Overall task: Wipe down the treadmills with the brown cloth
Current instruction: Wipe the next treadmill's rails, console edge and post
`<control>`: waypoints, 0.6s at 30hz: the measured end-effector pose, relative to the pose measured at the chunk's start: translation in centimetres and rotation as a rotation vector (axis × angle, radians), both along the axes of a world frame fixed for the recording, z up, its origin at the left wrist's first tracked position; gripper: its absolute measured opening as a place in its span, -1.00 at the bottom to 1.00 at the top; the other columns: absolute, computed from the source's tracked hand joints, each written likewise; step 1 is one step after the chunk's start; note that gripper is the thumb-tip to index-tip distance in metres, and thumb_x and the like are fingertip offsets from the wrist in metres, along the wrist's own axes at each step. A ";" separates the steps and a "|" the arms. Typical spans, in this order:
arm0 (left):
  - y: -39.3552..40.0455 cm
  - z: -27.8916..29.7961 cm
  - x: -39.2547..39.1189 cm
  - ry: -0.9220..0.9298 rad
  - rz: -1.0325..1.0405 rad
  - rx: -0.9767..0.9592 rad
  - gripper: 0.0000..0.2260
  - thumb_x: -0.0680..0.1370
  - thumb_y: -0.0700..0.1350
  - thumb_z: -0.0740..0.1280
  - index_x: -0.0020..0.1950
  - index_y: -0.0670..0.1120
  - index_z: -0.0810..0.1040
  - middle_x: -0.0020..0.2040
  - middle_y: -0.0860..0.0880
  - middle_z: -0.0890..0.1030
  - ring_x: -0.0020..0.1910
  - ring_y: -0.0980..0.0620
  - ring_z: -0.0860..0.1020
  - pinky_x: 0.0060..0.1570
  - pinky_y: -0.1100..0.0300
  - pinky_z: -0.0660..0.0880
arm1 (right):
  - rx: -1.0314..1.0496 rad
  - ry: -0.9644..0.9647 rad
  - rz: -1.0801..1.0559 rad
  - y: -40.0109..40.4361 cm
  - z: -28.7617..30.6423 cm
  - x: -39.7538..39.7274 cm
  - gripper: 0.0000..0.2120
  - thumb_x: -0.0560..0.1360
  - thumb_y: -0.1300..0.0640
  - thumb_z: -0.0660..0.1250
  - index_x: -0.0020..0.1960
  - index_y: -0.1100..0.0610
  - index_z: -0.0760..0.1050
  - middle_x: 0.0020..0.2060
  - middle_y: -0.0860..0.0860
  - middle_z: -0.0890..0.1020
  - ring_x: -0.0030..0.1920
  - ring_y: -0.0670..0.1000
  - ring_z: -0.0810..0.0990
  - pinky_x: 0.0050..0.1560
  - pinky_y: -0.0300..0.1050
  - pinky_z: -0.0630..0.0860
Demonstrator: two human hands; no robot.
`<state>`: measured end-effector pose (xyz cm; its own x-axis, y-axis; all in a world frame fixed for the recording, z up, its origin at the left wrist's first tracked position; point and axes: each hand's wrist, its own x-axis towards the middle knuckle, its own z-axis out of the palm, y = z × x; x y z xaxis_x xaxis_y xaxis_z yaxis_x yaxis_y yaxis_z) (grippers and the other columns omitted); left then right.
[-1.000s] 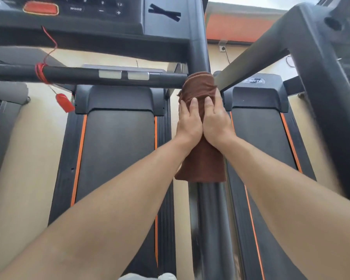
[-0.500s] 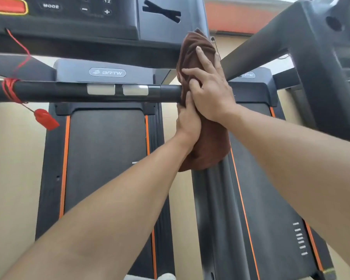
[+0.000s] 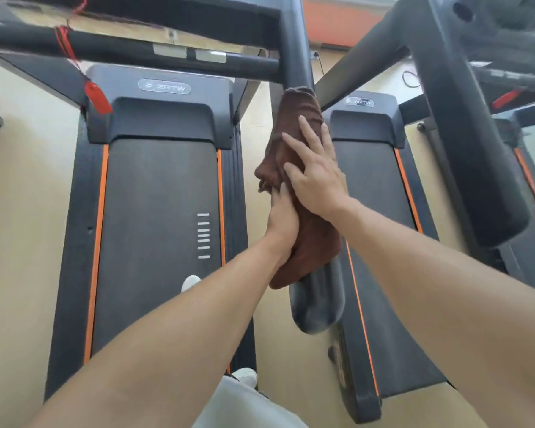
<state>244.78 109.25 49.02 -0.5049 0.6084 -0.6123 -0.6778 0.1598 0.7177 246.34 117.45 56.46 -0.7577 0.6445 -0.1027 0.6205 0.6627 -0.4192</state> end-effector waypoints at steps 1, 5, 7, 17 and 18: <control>-1.1 0.0 1.3 0.007 -0.009 -0.022 -0.37 0.54 0.39 0.10 0.51 0.11 0.42 0.28 -0.01 0.64 0.24 -0.03 0.60 0.35 -0.07 0.50 | -0.027 0.020 -0.020 -1.1 -0.2 1.5 -0.47 0.63 0.03 0.21 0.58 -0.20 0.25 0.63 -0.28 -0.02 0.63 -0.07 -0.19 0.55 -0.01 0.06; -4.9 0.1 5.8 0.031 -0.009 -0.068 -0.43 0.62 0.33 0.06 0.55 0.11 0.38 0.36 -0.01 0.58 0.32 -0.04 0.55 0.40 -0.06 0.45 | -0.104 0.095 -0.067 -4.9 -1.1 6.8 -0.46 0.66 0.00 0.21 0.60 -0.24 0.18 0.64 -0.24 -0.04 0.64 -0.07 -0.11 0.56 -0.03 0.01; -6.6 0.1 7.9 0.052 0.006 -0.070 -0.41 0.59 0.36 0.05 0.56 0.15 0.35 0.41 0.00 0.54 0.36 -0.02 0.52 0.42 -0.05 0.41 | -0.129 0.146 -0.081 -6.5 -1.6 9.1 -0.46 0.65 -0.02 0.21 0.60 -0.24 0.18 0.64 -0.22 -0.03 0.64 -0.08 -0.06 0.59 0.01 0.06; -10.8 -0.1 14.2 0.053 0.050 -0.150 -0.22 0.46 0.50 0.01 0.61 0.18 0.24 0.55 0.06 0.38 0.51 -0.03 0.38 0.51 -0.05 0.30 | -0.357 0.456 -0.355 -13.9 -4.0 16.8 -0.53 0.70 -0.08 0.18 0.59 -0.19 0.24 0.59 -0.21 0.21 0.56 -0.23 0.16 0.57 -0.12 0.13; -11.0 0.2 14.3 0.065 0.036 -0.156 -0.31 0.55 0.46 0.00 0.62 0.18 0.21 0.57 0.06 0.36 0.52 -0.03 0.36 0.52 -0.05 0.28 | -0.374 0.478 -0.396 -14.5 -4.3 17.3 -0.54 0.70 -0.10 0.15 0.59 -0.20 0.22 0.55 -0.24 0.26 0.53 -0.24 0.21 0.56 -0.12 0.16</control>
<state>259.08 98.29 49.27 -0.5665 0.4893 -0.6630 -0.6377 0.2493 0.7289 263.61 102.92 52.18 -0.4922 0.8662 -0.0864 0.4767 0.1852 -0.8593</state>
